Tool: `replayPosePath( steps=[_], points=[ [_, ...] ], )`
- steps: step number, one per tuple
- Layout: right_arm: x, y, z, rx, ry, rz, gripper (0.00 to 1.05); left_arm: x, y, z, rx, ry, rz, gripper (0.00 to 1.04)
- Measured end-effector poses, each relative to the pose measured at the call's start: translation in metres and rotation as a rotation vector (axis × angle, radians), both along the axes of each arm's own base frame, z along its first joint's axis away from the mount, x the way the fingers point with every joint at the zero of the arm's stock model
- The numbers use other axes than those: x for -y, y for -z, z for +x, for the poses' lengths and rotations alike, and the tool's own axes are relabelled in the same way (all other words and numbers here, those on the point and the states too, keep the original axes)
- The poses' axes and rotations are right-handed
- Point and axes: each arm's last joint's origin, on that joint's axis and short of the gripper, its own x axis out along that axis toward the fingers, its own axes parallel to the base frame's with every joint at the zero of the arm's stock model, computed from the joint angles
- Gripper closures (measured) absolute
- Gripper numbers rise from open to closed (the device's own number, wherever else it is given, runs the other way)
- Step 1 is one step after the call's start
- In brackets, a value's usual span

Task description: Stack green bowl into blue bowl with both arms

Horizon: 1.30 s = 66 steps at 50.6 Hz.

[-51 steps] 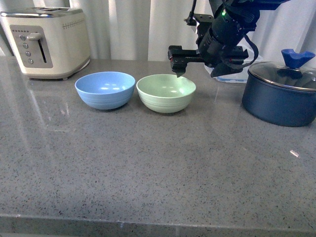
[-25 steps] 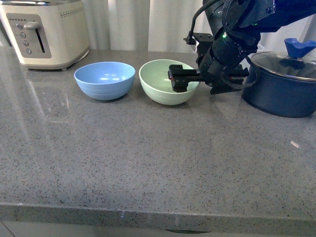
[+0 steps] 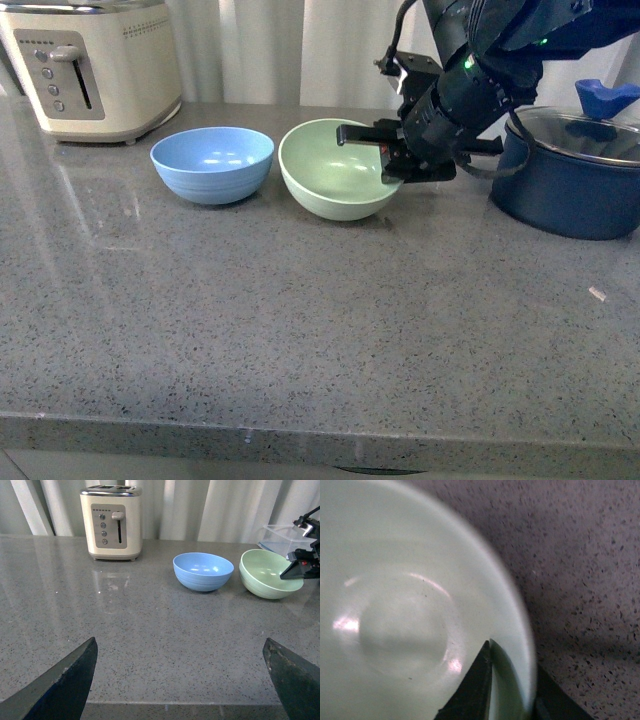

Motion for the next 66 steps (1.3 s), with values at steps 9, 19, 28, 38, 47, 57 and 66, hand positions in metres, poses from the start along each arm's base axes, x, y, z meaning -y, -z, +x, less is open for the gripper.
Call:
replayPosePath(
  steps=[9, 19, 28, 38, 47, 57, 66],
  points=[
    [0.003, -0.010, -0.001, 0.014, 0.011, 0.003, 1.04, 0.000, 0.000, 0.000, 0.000, 0.000, 0.000, 0.07],
    [0.006, -0.029, 0.004, 0.036, 0.012, 0.019, 1.04, 0.000, 0.000, 0.000, 0.000, 0.000, 0.000, 0.07],
    [0.000, -0.064, 0.010, 0.100, -0.014, 0.069, 1.04, 0.000, 0.000, 0.000, 0.000, 0.000, 0.000, 0.07],
    [-0.019, -0.089, 0.012, 0.153, -0.066, 0.104, 1.04, 0.000, 0.000, 0.000, 0.000, 0.000, 0.000, 0.07],
    [-0.038, -0.086, 0.013, 0.149, -0.113, 0.119, 1.04, 0.000, 0.000, 0.000, 0.000, 0.000, 0.000, 0.07],
    [-0.063, -0.072, 0.016, 0.128, -0.170, 0.131, 1.04, 0.000, 0.000, 0.000, 0.000, 0.000, 0.000, 0.07],
    [-0.076, -0.067, 0.019, 0.123, -0.200, 0.135, 1.04, 0.000, 0.000, 0.000, 0.000, 0.000, 0.000, 0.07]
  ],
)
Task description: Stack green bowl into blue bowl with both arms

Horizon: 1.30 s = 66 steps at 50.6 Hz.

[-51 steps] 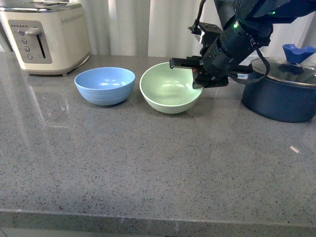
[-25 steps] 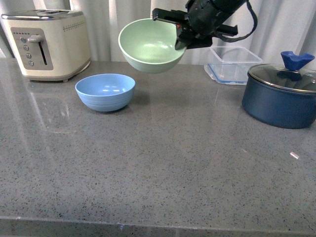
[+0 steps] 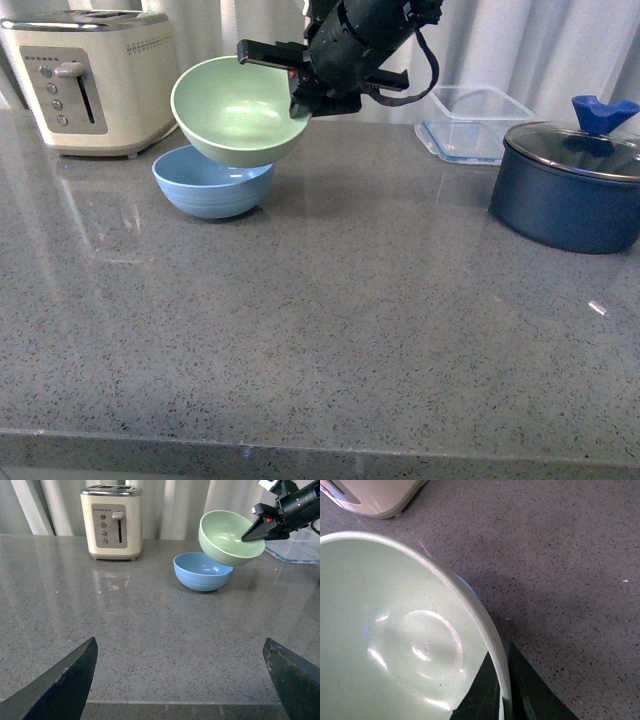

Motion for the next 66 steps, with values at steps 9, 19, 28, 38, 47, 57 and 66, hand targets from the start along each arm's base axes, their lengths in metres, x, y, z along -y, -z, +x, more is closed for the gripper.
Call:
replayPosePath(
  steps=[9, 19, 28, 38, 47, 57, 66],
  points=[
    [-0.017, 0.003, 0.004, 0.003, -0.040, -0.002, 1.04, 0.000, 0.000, 0.000, 0.000, 0.000, 0.000, 0.07],
    [-0.030, 0.017, 0.010, -0.023, -0.066, -0.020, 1.04, 0.000, 0.000, 0.000, 0.000, 0.000, 0.000, 0.07],
    [-0.033, 0.030, 0.014, -0.022, -0.071, -0.036, 1.04, 0.000, 0.000, 0.000, 0.000, 0.000, 0.000, 0.07],
    [-0.032, 0.027, 0.015, -0.004, -0.060, -0.024, 0.80, 0.000, 0.000, 0.000, 0.000, 0.000, 0.000, 0.07],
    [-0.024, 0.018, 0.013, 0.026, -0.061, 0.014, 0.49, 0.000, 0.000, 0.000, 0.000, 0.000, 0.000, 0.07],
    [0.004, -0.005, -0.009, 0.049, -0.032, 0.044, 0.12, 0.000, 0.000, 0.000, 0.000, 0.000, 0.000, 0.07],
    [0.044, -0.028, -0.038, 0.086, 0.018, 0.074, 0.10, 0.000, 0.000, 0.000, 0.000, 0.000, 0.000, 0.07]
  ],
)
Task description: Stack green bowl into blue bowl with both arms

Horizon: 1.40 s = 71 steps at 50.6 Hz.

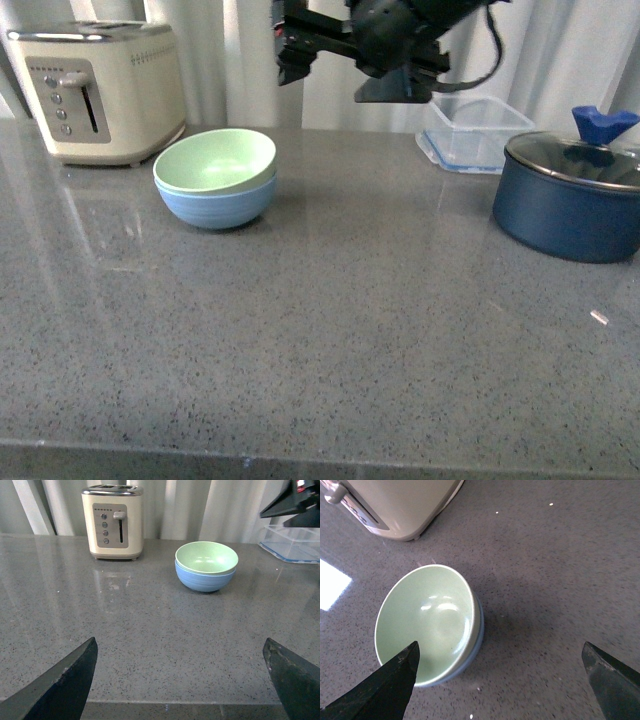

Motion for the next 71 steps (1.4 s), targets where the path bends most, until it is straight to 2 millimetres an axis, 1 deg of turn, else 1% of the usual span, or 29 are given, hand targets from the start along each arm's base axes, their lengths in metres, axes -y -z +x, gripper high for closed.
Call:
replayPosePath(
  steps=[3, 4, 7, 8, 9, 11, 12, 13, 14, 17, 20, 21, 23, 25, 27, 30, 31, 32, 35, 37, 40, 41, 45, 46, 52, 58, 62, 65, 71],
  points=[
    [0.024, -0.008, -0.018, 0.017, 0.033, 0.006, 0.10, 0.000, 0.000, 0.000, 0.000, 0.000, 0.000, 0.07],
    [0.038, -0.012, -0.027, 0.025, 0.054, 0.010, 0.10, 0.000, 0.000, 0.000, 0.000, 0.000, 0.000, 0.07],
    [0.066, -0.017, -0.045, 0.031, 0.106, 0.009, 0.10, 0.000, 0.000, 0.000, 0.000, 0.000, 0.000, 0.07],
    [0.082, -0.019, -0.055, 0.034, 0.136, 0.009, 0.10, 0.000, 0.000, 0.000, 0.000, 0.000, 0.000, 0.07],
    [0.090, -0.020, -0.060, 0.034, 0.150, 0.008, 0.10, 0.000, 0.000, 0.000, 0.000, 0.000, 0.000, 0.07],
    [0.119, -0.021, -0.078, 0.034, 0.210, -0.001, 0.10, 0.000, 0.000, 0.000, 0.000, 0.000, 0.000, 0.07],
    [0.129, -0.021, -0.084, 0.036, 0.231, -0.004, 0.10, 0.000, 0.000, 0.000, 0.000, 0.000, 0.000, 0.07],
    [0.146, -0.021, -0.095, 0.038, 0.266, -0.009, 0.10, 0.000, 0.000, 0.000, 0.000, 0.000, 0.000, 0.07],
    [0.153, -0.021, -0.100, 0.040, 0.284, -0.011, 0.10, 0.000, 0.000, 0.000, 0.000, 0.000, 0.000, 0.07],
    [0.188, -0.016, -0.129, 0.046, 0.375, -0.037, 0.10, 0.000, 0.000, 0.000, 0.000, 0.000, 0.000, 0.07],
    [0.211, -0.009, -0.161, 0.060, 0.455, -0.083, 0.10, 0.000, 0.000, 0.000, 0.000, 0.000, 0.000, 0.07],
    [0.218, -0.006, -0.176, 0.055, 0.485, -0.090, 0.10, 0.000, 0.000, 0.000, 0.000, 0.000, 0.000, 0.07],
    [0.225, -0.001, -0.198, 0.050, 0.520, -0.094, 0.10, 0.000, 0.000, 0.000, 0.000, 0.000, 0.000, 0.07],
    [0.227, 0.000, -0.209, 0.055, 0.535, -0.096, 0.10, 0.000, 0.000, 0.000, 0.000, 0.000, 0.000, 0.07],
    [0.227, -0.003, -0.213, 0.072, 0.538, -0.096, 0.10, 0.000, 0.000, 0.000, 0.001, 0.000, 0.000, 0.07],
    [0.226, -0.003, -0.213, 0.080, 0.530, -0.099, 0.10, 0.000, 0.000, 0.000, 0.000, 0.000, 0.000, 0.07],
    [0.226, -0.001, -0.213, 0.108, 0.532, -0.103, 0.12, 0.000, 0.000, 0.000, 0.000, 0.001, 0.000, 0.07],
    [0.225, 0.005, -0.213, 0.213, 0.542, -0.115, 0.18, 0.000, 0.000, 0.000, 0.000, 0.000, 0.000, 0.07],
    [0.219, 0.019, -0.223, 0.411, 0.549, -0.120, 0.31, 0.000, 0.000, 0.000, 0.000, -0.001, 0.000, 0.07],
    [0.215, 0.025, -0.233, 0.501, 0.549, -0.116, 0.40, 0.000, 0.000, 0.000, 0.000, -0.001, 0.000, 0.07],
    [0.211, 0.029, -0.242, 0.558, 0.550, -0.116, 0.49, 0.000, 0.000, 0.000, 0.000, -0.001, 0.000, 0.07],
    [0.211, 0.030, -0.243, 0.564, 0.551, -0.116, 0.50, 0.000, 0.000, 0.000, 0.000, -0.001, 0.000, 0.07],
    [0.206, 0.039, -0.256, 0.581, 0.552, -0.117, 0.65, 0.000, 0.000, 0.000, 0.000, -0.001, 0.000, 0.07],
    [0.205, 0.040, -0.258, 0.581, 0.552, -0.117, 0.66, 0.000, 0.000, 0.000, 0.000, -0.001, 0.000, 0.07],
    [0.199, 0.058, -0.273, 0.562, 0.543, -0.122, 0.88, 0.000, 0.000, 0.000, 0.000, -0.001, 0.000, 0.07],
    [0.195, 0.066, -0.285, 0.564, 0.545, -0.128, 1.04, 0.000, 0.000, 0.000, 0.000, -0.001, 0.000, 0.07],
    [0.193, 0.071, -0.291, 0.567, 0.545, -0.125, 1.04, 0.000, 0.000, 0.000, 0.000, -0.001, 0.000, 0.07],
    [0.188, 0.074, -0.297, 0.568, 0.567, -0.131, 1.04, 0.000, 0.000, 0.000, 0.000, -0.001, 0.000, 0.07],
    [0.182, 0.080, -0.305, 0.569, 0.539, -0.124, 1.04, 0.000, 0.000, 0.000, 0.000, -0.001, 0.000, 0.07]
  ],
)
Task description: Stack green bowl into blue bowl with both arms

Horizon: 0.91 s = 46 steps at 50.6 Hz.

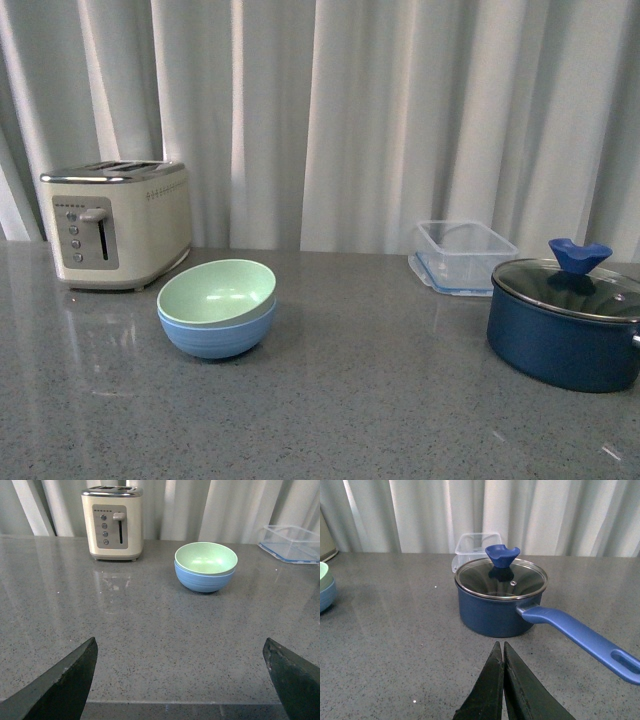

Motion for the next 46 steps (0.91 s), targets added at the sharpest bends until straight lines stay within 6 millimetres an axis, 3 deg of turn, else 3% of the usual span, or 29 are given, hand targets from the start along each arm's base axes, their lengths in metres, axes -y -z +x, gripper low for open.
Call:
replayPosePath(
  steps=[37, 46],
  points=[
    [0.000, 0.026, -0.036, 0.008, 0.004, 0.000, 1.04, 0.000, 0.000, 0.000, 0.000, -0.001, 0.000, 0.07],
    [0.000, 0.024, -0.042, 0.014, 0.003, 0.000, 1.04, 0.000, 0.000, 0.000, 0.000, 0.000, 0.000, 0.07]
  ],
)
